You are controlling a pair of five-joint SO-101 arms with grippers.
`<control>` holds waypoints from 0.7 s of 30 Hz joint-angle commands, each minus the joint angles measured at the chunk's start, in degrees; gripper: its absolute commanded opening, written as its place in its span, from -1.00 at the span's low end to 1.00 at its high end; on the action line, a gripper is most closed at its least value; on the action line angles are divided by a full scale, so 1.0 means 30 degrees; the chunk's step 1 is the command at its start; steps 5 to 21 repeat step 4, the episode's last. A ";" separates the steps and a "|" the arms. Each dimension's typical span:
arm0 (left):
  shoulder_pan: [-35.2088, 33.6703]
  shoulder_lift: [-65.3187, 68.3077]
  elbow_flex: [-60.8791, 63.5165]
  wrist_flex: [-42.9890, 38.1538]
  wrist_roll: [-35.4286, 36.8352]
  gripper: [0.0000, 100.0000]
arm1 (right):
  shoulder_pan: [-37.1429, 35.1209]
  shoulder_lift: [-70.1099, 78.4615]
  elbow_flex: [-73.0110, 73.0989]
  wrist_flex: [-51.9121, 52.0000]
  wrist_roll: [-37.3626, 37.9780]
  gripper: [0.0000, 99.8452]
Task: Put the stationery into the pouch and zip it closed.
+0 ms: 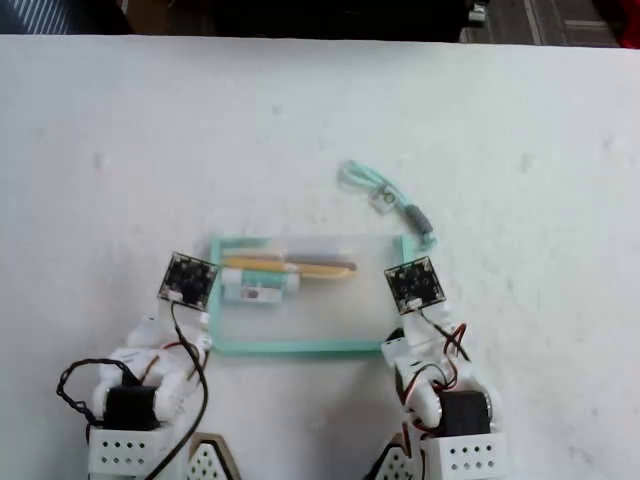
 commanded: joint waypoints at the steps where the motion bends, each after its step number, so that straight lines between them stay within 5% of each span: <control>1: 0.0249 -0.0249 -0.0059 0.0176 -0.0117 -0.95 | 0.0249 0.0132 0.0176 0.0190 -0.0117 -0.97; 21: 0.0249 -0.0249 -0.0059 0.0176 -0.0117 -0.95 | 0.0249 0.0132 0.0176 0.0190 -0.0117 -0.97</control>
